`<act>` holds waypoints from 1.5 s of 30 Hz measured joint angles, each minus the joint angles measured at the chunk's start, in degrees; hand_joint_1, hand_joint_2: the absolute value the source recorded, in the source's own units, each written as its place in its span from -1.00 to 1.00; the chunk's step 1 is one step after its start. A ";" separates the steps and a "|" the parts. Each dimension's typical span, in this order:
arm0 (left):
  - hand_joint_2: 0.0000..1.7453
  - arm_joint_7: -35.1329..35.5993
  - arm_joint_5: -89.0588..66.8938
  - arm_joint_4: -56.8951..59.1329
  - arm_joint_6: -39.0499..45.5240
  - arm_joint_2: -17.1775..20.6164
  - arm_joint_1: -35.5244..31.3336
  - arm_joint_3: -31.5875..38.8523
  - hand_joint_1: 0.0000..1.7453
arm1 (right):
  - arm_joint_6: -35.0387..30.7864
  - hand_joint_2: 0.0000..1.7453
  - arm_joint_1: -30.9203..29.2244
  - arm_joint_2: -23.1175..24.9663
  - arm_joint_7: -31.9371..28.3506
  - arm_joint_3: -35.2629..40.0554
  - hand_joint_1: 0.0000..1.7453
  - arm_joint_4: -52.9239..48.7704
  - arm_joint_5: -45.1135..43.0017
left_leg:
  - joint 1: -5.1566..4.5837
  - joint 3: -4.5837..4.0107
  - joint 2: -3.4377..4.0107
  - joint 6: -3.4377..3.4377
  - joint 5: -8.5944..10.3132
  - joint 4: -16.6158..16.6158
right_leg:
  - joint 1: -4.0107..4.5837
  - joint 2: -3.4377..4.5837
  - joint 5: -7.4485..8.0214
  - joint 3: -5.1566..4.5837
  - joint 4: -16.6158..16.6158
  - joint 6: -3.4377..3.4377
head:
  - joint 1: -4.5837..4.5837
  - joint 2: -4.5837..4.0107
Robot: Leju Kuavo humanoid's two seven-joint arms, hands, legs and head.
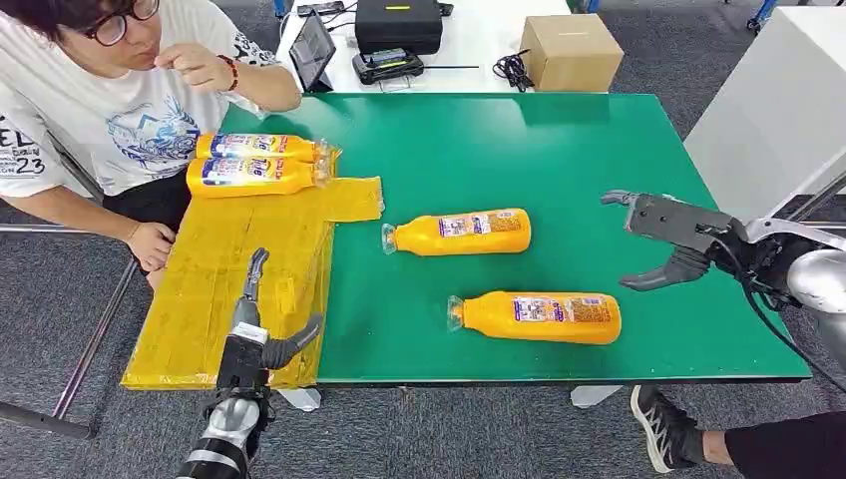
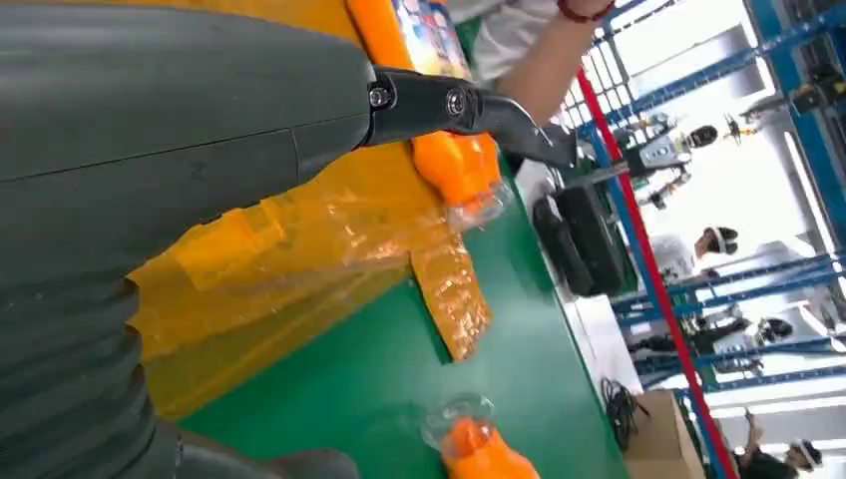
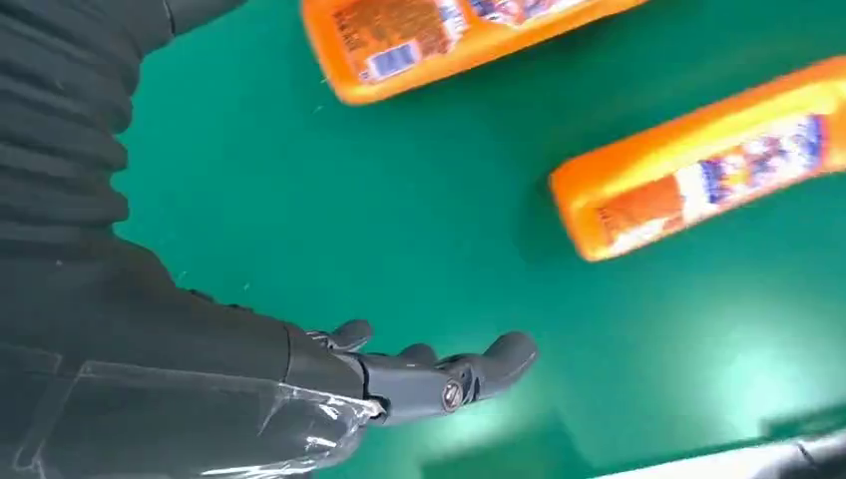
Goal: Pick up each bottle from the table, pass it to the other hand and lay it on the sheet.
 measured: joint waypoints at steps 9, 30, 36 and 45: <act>1.00 0.00 1.18 1.34 -0.20 -0.24 -1.06 -2.47 -1.00 | -1.73 1.00 -4.76 0.85 0.11 8.97 -1.00 1.14 4.36 | 0.00 -0.01 0.00 0.06 0.05 0.00 | 0.00 0.00 0.01 0.00 0.01 0.01 | -0.02 0.00; 1.00 0.00 3.15 1.51 -1.05 -1.07 -1.97 -5.44 -1.00 | -5.22 1.00 -8.53 6.93 -2.01 18.98 -1.00 7.91 10.25 | 0.00 -0.02 -0.03 0.06 0.05 0.00 | 0.00 -0.01 0.01 0.00 0.01 0.01 | -0.02 0.00; 1.00 0.00 3.26 1.88 -1.05 -1.40 -2.58 -5.77 -1.00 | -5.88 1.00 -7.89 9.90 -3.89 20.66 -1.00 11.10 11.22 | 0.00 -0.02 -0.04 0.06 0.06 0.00 | 0.00 -0.02 0.01 -0.01 0.01 0.01 | -0.02 0.00; 1.00 0.00 3.30 2.71 -1.20 -1.49 -3.16 -6.58 -1.00 | -5.69 1.00 -7.16 11.61 -5.29 21.58 -1.00 12.87 10.65 | 0.00 -0.02 -0.03 0.06 0.05 0.00 | 0.00 -0.01 0.01 -0.01 0.01 0.01 | -0.02 0.00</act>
